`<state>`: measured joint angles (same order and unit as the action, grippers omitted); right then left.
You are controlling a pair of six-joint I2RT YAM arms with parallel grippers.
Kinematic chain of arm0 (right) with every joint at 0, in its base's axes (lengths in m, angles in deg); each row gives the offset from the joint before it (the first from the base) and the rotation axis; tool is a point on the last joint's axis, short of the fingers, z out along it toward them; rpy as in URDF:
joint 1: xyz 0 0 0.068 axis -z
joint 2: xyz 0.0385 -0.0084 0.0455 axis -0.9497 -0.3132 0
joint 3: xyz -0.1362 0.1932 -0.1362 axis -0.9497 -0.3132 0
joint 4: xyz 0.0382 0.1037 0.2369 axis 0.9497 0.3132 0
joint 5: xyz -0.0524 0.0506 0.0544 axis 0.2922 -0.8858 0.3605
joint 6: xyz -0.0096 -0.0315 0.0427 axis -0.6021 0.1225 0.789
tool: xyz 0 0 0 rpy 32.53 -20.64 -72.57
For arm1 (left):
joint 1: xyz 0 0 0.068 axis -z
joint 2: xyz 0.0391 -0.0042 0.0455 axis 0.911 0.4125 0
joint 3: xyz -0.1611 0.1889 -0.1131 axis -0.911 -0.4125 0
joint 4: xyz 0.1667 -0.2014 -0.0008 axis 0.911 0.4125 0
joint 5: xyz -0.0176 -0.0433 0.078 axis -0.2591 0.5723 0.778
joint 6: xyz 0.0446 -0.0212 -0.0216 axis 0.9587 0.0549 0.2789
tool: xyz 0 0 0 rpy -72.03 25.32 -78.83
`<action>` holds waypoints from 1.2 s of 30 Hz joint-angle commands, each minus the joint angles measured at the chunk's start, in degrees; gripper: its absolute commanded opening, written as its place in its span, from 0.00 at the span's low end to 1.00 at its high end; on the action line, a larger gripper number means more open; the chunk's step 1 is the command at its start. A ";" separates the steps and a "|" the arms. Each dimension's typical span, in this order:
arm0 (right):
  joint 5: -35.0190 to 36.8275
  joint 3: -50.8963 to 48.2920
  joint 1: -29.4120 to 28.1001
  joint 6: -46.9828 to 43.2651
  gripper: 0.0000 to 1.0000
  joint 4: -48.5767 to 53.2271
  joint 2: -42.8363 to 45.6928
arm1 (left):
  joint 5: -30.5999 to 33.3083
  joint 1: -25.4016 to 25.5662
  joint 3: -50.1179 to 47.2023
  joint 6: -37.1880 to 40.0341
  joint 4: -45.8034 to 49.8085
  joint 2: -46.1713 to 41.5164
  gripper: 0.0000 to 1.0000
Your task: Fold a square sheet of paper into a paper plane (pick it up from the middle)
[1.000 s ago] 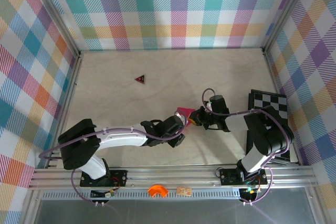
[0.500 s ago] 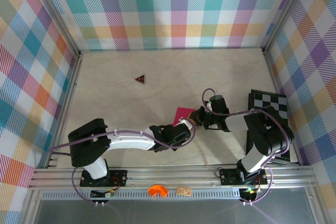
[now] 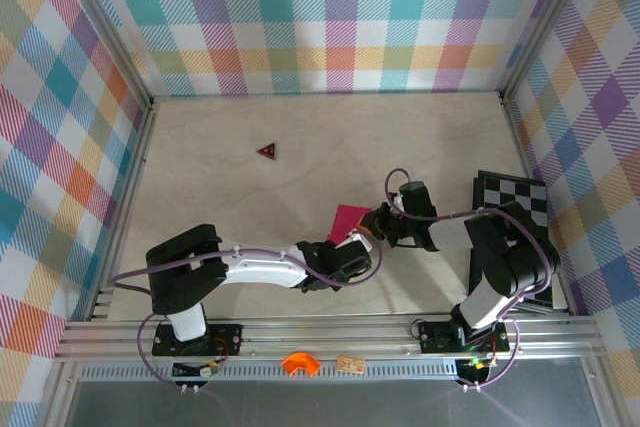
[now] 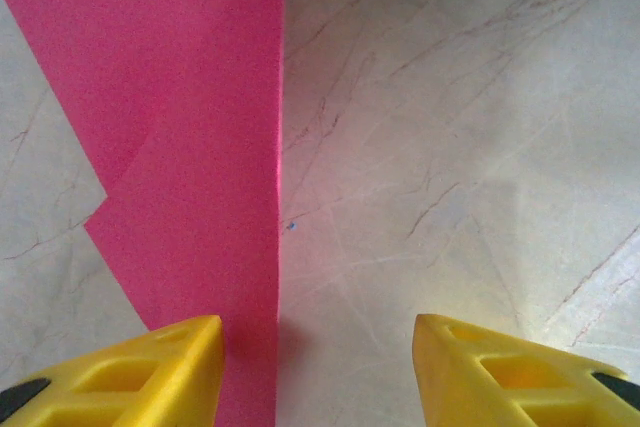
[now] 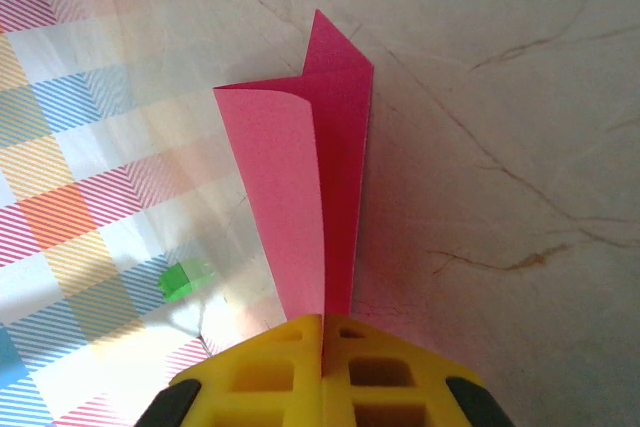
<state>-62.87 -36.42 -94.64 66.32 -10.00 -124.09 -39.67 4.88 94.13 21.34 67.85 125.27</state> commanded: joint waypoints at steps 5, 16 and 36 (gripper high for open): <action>-0.56 0.11 -0.06 0.03 0.00 0.09 1.12 | 3.59 1.20 2.50 0.88 3.89 1.96 0.52; -0.29 -0.08 -0.03 0.11 0.00 0.23 1.46 | 5.18 1.44 3.19 0.88 4.51 3.28 0.43; -0.16 -0.17 -0.04 0.07 0.00 0.03 1.13 | 7.45 1.49 4.03 0.53 4.38 4.41 0.27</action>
<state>-62.87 -36.42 -94.64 66.32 -9.94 -123.87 -33.92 5.86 96.93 21.54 70.87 129.47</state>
